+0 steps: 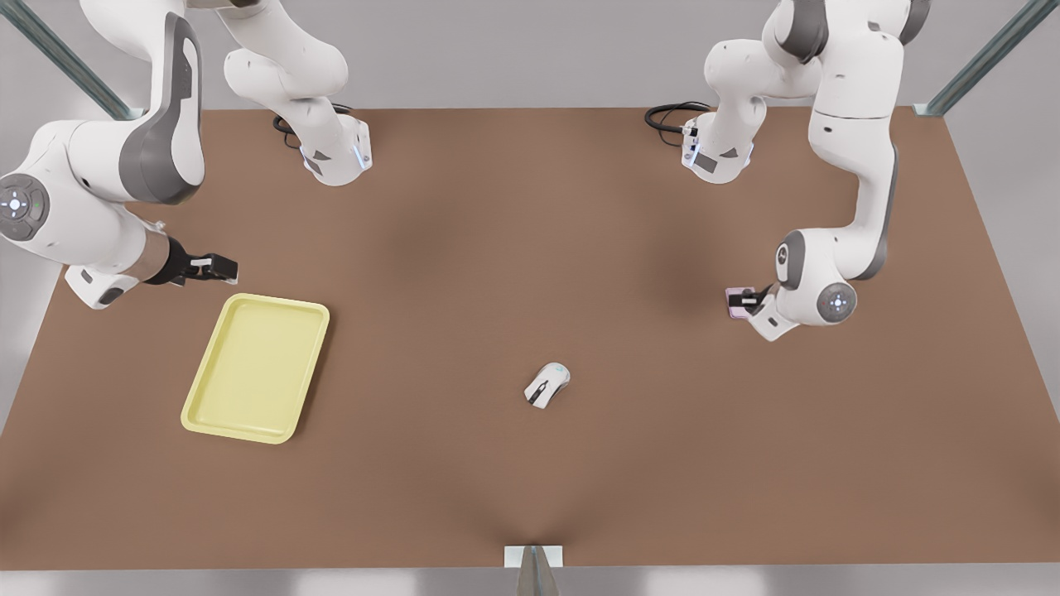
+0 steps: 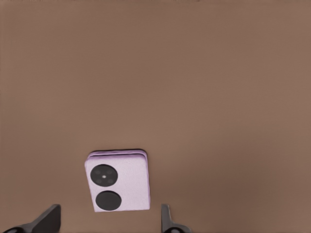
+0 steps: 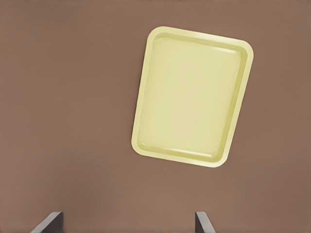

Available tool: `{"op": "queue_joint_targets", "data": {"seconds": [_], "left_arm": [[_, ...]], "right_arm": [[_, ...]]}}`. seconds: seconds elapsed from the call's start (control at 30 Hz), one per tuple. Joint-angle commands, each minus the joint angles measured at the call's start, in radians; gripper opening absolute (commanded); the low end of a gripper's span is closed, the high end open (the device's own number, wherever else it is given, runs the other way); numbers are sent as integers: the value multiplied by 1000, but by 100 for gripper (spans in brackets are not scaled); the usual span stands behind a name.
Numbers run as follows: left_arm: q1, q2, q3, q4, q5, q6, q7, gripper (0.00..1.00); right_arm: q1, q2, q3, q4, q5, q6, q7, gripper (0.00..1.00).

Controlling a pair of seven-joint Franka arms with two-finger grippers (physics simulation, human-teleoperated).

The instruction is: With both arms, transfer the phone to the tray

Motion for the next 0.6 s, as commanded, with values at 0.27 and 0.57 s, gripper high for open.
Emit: {"op": "queue_joint_targets", "data": {"seconds": [0.27, 0.57], "left_arm": [[3, 20, -1, -61, 2, 170, -64, 100], [1, 37, -3, -120, -1, 215, -64, 100]], "right_arm": [[-1, -3, 0, -9, 6, 12, -8, 100], [0, 0, 0, -9, 6, 17, -8, 100]]}}
